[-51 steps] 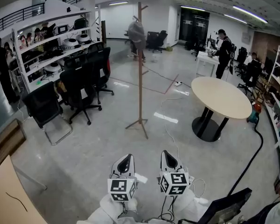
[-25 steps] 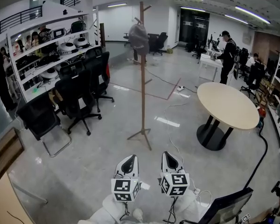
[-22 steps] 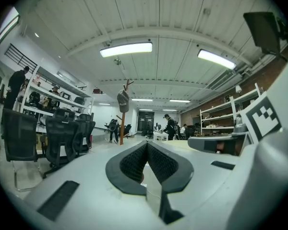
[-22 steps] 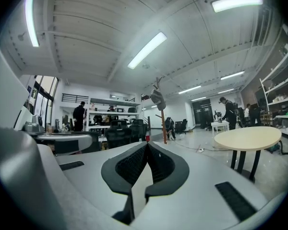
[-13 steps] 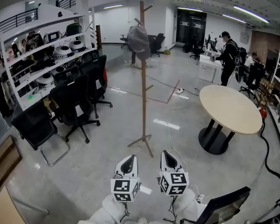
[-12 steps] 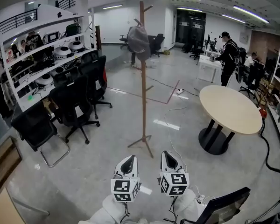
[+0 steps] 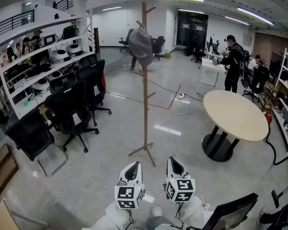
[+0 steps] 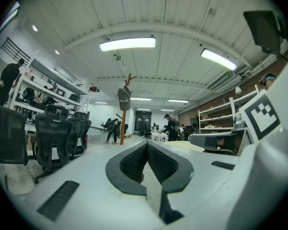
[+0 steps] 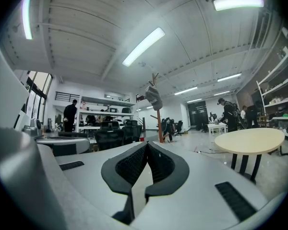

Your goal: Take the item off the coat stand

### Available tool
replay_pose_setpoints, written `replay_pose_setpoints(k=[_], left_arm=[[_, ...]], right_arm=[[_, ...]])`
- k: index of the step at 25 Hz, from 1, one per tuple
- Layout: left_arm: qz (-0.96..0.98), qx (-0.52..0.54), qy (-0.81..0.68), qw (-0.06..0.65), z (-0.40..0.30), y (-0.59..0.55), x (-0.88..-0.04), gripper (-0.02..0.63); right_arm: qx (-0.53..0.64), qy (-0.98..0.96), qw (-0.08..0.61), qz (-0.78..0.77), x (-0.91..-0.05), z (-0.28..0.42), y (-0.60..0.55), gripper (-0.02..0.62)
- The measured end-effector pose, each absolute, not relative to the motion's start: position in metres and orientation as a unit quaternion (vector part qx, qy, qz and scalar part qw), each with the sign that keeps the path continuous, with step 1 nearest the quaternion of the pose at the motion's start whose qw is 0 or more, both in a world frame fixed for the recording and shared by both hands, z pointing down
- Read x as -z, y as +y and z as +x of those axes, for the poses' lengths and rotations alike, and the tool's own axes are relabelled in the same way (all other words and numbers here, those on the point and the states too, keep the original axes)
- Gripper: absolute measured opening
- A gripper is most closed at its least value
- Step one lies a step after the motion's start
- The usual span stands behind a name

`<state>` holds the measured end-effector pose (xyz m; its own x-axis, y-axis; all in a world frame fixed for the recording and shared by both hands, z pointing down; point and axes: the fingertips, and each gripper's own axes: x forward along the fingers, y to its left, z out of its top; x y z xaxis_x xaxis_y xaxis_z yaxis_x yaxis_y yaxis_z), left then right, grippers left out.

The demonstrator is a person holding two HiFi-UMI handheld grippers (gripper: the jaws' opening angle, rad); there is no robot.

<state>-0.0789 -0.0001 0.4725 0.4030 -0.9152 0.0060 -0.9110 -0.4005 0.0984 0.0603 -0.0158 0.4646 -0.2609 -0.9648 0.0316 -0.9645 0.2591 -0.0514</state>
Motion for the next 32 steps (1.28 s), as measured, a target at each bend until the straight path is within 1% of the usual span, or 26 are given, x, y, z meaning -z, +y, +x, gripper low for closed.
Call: replay_pose_setpoints(k=[12, 22, 32], left_arm=[[0.831, 0.022, -0.554, 0.042, -0.078, -0.055, -0.473, -0.001], [0.820, 0.019, -0.569, 0.059, -0.075, -0.111, -0.483, -0.002], [0.811, 0.018, -0.582, 0.057, -0.050, -0.181, -0.477, -0.002]], right_arm=[[0.028, 0.796, 0.007, -0.604, -0.463, 0.069, -0.071, 0.005], [0.042, 0.806, -0.007, -0.590, -0.472, 0.074, -0.130, 0.005], [0.039, 0.821, -0.002, -0.570, -0.461, 0.095, -0.207, 0.005]])
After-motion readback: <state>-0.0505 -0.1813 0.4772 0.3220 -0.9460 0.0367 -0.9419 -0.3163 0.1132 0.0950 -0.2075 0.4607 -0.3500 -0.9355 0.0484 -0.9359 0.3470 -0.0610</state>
